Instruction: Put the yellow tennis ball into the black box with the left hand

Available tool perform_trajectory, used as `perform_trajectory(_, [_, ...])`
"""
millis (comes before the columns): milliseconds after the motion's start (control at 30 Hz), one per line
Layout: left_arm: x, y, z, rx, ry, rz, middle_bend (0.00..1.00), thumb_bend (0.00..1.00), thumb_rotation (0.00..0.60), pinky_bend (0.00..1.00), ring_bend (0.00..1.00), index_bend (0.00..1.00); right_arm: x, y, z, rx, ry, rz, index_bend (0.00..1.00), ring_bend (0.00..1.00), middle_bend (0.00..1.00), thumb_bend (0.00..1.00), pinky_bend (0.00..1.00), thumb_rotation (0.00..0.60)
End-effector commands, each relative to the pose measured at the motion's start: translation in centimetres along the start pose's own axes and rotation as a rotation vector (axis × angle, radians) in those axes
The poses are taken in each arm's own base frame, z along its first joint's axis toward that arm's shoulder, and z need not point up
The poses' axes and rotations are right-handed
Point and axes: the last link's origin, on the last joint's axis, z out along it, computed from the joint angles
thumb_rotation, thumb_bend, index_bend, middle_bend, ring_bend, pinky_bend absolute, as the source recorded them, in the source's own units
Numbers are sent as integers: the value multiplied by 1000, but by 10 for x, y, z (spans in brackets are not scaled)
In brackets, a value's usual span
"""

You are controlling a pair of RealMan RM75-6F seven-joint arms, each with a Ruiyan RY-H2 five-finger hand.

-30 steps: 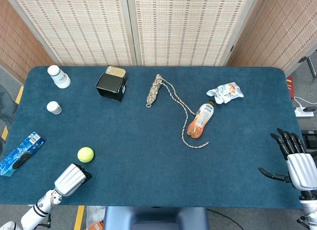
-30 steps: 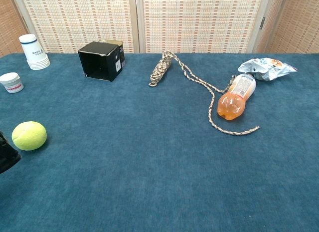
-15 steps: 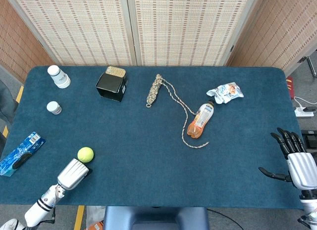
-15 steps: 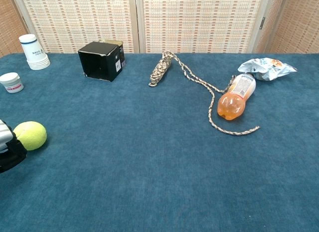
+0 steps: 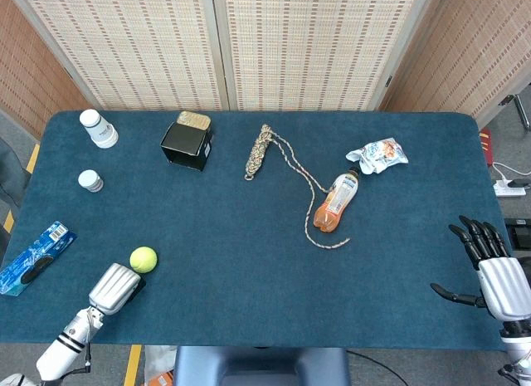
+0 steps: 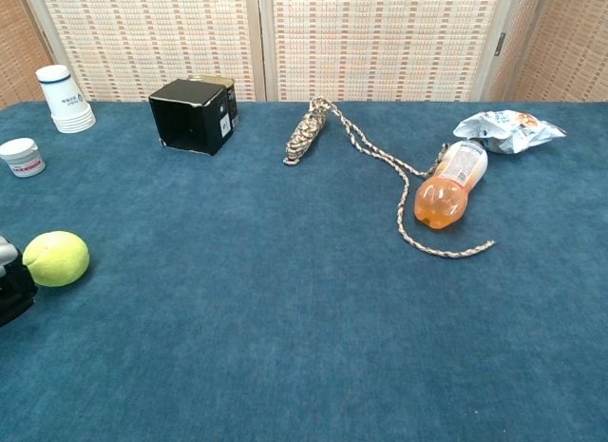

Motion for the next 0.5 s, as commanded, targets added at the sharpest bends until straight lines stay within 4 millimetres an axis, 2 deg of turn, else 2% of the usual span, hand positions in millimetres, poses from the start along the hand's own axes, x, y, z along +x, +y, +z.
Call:
perform_trajectory(33, [-1, 3, 5, 0, -8, -9, 1000, 686, 600, 1000, 1000, 1000, 0, 0, 0, 1, 1, 0, 114, 0, 0, 0, 0, 600])
perform_trajectory(233, [-1, 10, 16, 13, -14, -21, 1000, 685, 600, 1000, 1000, 1000, 0, 0, 1, 3, -1, -1, 117, 0, 0, 0, 0, 600])
perform_trajectory(500, [-1, 5, 38, 55, -37, -50, 1000, 685, 600, 1000, 1000, 1000, 1, 1, 0, 8, 6, 4, 120, 0, 0, 0, 0, 600])
